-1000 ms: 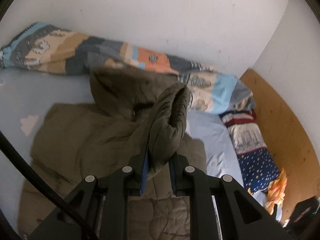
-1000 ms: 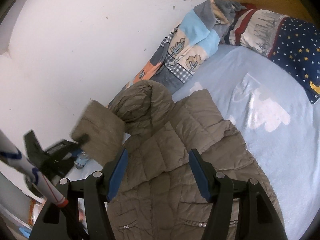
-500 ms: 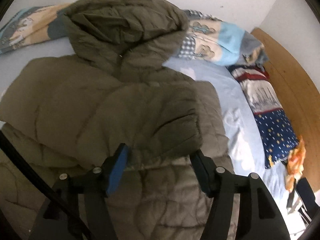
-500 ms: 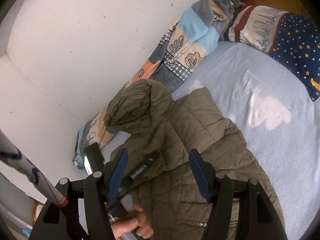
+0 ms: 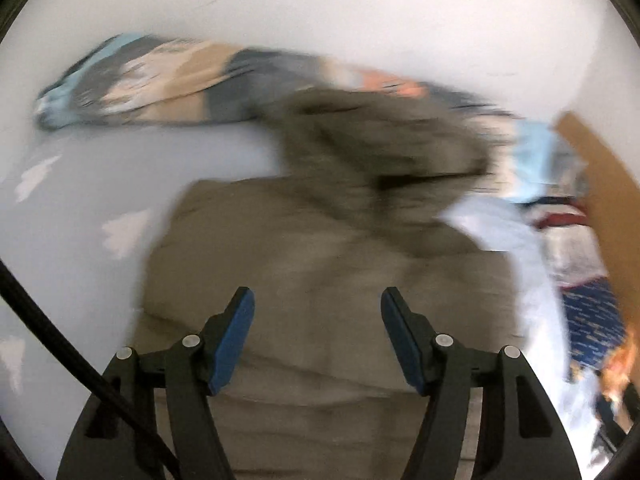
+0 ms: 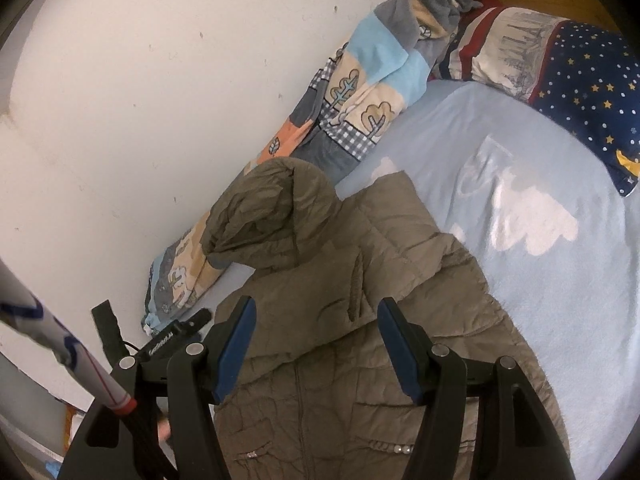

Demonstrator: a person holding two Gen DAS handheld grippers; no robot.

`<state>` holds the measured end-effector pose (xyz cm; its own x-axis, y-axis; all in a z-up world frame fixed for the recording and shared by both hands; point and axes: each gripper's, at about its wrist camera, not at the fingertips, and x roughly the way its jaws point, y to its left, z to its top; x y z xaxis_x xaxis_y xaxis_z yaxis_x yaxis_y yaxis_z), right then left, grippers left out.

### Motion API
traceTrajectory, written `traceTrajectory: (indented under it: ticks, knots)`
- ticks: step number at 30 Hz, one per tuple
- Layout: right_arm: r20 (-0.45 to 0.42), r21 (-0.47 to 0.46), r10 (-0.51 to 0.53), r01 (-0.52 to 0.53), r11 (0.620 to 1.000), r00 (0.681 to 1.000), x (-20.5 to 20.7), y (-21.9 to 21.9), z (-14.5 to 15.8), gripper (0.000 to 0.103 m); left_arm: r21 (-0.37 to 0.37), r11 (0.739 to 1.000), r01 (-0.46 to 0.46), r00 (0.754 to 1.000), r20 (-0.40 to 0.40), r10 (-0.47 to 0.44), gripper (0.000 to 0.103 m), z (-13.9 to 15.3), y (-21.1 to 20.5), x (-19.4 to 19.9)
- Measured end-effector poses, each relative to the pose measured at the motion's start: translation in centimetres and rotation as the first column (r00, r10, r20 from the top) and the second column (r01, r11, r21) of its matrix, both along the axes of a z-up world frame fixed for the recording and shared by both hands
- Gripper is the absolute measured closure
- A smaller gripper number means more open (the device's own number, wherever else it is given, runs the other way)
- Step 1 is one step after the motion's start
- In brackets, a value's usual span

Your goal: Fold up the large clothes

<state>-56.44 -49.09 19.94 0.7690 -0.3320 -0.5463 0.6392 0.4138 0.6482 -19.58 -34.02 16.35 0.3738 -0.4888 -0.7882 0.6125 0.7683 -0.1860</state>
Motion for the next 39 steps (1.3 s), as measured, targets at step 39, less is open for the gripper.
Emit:
traceTrajectory:
  ticks: [39]
  knots:
    - [-0.236,-0.113,0.101,-0.131,0.985,0.967,6.2,3.8,-3.0,0.035,0.082,0.995,-0.053,0.986,0.161,0.039,0.037,-2.2,11.8,-5.6]
